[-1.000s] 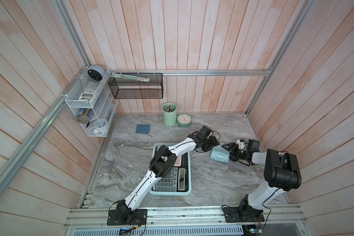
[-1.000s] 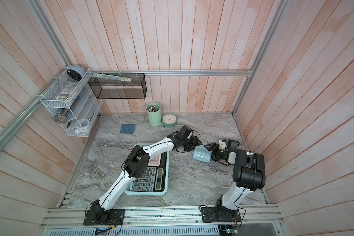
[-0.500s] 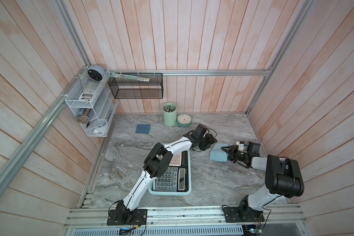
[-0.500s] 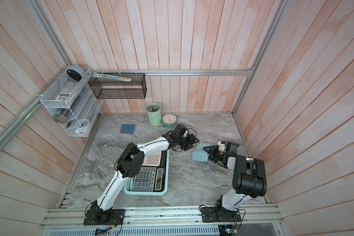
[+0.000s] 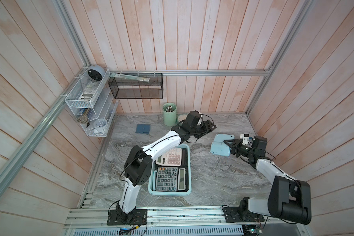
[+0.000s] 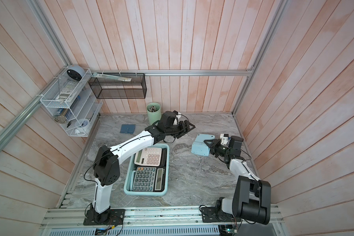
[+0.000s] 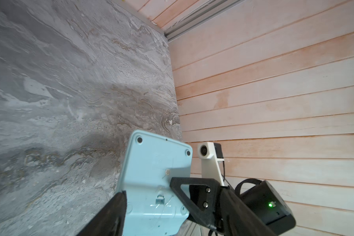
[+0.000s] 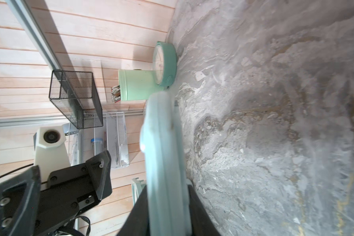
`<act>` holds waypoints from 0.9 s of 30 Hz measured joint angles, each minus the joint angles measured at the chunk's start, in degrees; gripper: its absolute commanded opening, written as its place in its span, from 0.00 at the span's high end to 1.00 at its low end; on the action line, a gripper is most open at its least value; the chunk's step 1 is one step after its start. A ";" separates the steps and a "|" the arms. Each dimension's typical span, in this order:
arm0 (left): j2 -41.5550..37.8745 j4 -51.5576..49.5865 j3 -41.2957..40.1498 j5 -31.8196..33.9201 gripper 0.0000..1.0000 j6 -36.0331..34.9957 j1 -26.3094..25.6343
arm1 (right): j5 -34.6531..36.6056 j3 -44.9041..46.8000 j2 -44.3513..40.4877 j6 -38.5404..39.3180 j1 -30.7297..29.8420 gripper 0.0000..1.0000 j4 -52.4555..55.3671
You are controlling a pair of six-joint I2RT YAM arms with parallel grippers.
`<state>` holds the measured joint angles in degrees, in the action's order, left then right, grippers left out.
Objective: Put the calculator in the storage box
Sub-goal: Pick up the calculator from the center of the board.
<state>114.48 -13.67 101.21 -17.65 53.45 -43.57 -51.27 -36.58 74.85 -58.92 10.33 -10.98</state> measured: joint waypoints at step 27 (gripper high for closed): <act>-45.88 -13.46 -33.94 29.05 0.00 -51.56 -10.91 | 10.36 -32.85 3.28 -28.06 -26.99 1.00 35.08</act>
<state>68.60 -27.14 67.26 11.40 1.89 -54.48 -40.91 -69.43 78.13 -86.98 -16.67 24.10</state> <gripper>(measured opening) 0.999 0.302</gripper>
